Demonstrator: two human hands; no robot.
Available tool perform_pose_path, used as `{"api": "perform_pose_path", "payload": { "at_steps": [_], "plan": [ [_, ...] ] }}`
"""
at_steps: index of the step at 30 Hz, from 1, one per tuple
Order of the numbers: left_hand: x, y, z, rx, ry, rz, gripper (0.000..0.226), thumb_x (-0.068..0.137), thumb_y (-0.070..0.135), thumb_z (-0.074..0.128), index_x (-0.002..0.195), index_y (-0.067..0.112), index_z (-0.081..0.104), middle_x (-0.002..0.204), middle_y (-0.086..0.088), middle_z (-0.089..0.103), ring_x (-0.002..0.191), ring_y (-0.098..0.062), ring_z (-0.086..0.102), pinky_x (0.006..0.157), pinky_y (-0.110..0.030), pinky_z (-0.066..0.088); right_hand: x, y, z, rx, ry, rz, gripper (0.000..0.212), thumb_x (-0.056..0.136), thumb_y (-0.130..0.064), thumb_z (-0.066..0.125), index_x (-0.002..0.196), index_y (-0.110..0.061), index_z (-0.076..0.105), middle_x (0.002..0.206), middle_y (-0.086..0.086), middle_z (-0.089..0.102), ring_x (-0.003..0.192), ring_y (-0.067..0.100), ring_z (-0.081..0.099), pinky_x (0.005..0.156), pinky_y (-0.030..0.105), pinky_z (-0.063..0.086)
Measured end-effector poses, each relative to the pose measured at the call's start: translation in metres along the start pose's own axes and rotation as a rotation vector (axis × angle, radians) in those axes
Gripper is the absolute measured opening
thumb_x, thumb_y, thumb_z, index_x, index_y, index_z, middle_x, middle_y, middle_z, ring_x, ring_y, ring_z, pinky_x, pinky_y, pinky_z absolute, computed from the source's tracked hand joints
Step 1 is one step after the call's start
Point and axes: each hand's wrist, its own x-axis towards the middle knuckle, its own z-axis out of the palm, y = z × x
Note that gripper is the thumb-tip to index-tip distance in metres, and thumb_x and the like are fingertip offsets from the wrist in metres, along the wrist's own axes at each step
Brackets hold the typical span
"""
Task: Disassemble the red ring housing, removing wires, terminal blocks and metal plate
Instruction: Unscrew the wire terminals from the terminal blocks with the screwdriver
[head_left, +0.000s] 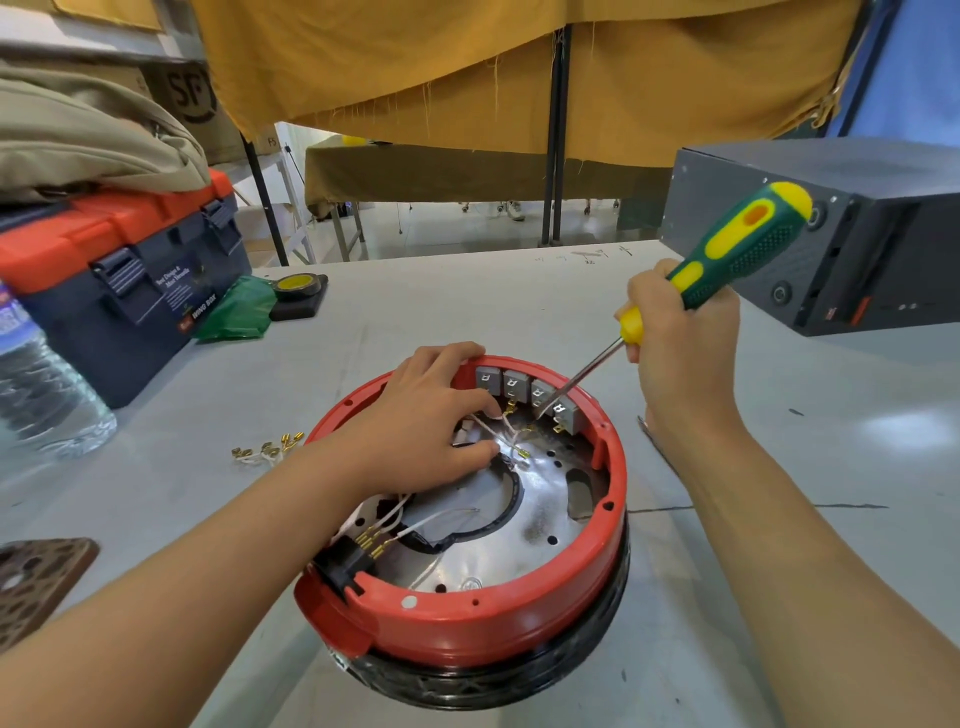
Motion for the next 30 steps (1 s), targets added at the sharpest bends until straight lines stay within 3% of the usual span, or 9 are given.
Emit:
{"api": "perform_pose_path", "payload": {
  "at_steps": [11,16,22,26,30],
  "plan": [
    [0.003,0.001,-0.012,-0.102,0.0,-0.027,0.029,0.085,0.025,0.057,0.113,0.019,0.05,0.15,0.001,0.033,0.135,-0.016,0.027,0.104,-0.021,0.023,-0.008,-0.001,0.004,0.045,-0.047,-0.028,0.025,0.072,-0.015,0.053,0.052,-0.017,0.039,0.042,-0.013,0.038,0.05,0.007,0.044,0.045,0.015,0.037],
    [-0.002,0.0,-0.02,-0.074,0.024,-0.044,0.034,0.085,0.023,0.058,0.118,0.02,0.052,0.147,-0.002,0.038,0.137,-0.015,0.027,0.105,-0.017,0.017,-0.012,-0.001,0.005,0.031,-0.062,-0.032,0.023,0.074,-0.018,0.054,0.054,-0.017,0.042,0.052,0.0,0.042,0.052,0.007,0.044,0.048,0.015,0.04],
    [-0.01,0.002,-0.022,0.044,-0.039,-0.136,0.041,0.086,0.041,0.049,0.124,0.024,0.045,0.127,0.004,0.049,0.122,-0.021,0.041,0.102,-0.039,0.036,-0.015,-0.002,0.007,0.005,-0.089,-0.05,0.023,0.077,-0.02,0.055,0.057,-0.019,0.046,0.056,0.002,0.047,0.051,0.004,0.047,0.049,0.015,0.042],
    [-0.01,0.005,-0.022,0.0,-0.046,-0.117,0.036,0.083,0.034,0.051,0.115,0.02,0.046,0.117,0.001,0.049,0.115,-0.021,0.043,0.097,-0.036,0.039,-0.016,-0.002,0.007,-0.011,-0.104,-0.095,0.026,0.082,-0.015,0.055,0.058,-0.02,0.047,0.056,0.001,0.049,0.051,0.003,0.049,0.05,0.013,0.043],
    [-0.006,0.006,-0.021,-0.029,-0.067,-0.087,0.038,0.081,0.035,0.055,0.117,0.022,0.049,0.127,0.0,0.044,0.118,-0.02,0.039,0.099,-0.032,0.036,-0.019,-0.003,0.008,-0.071,-0.152,-0.151,0.025,0.08,-0.02,0.055,0.057,-0.023,0.046,0.051,-0.006,0.047,0.049,0.004,0.05,0.05,0.015,0.042]
  ]
}}
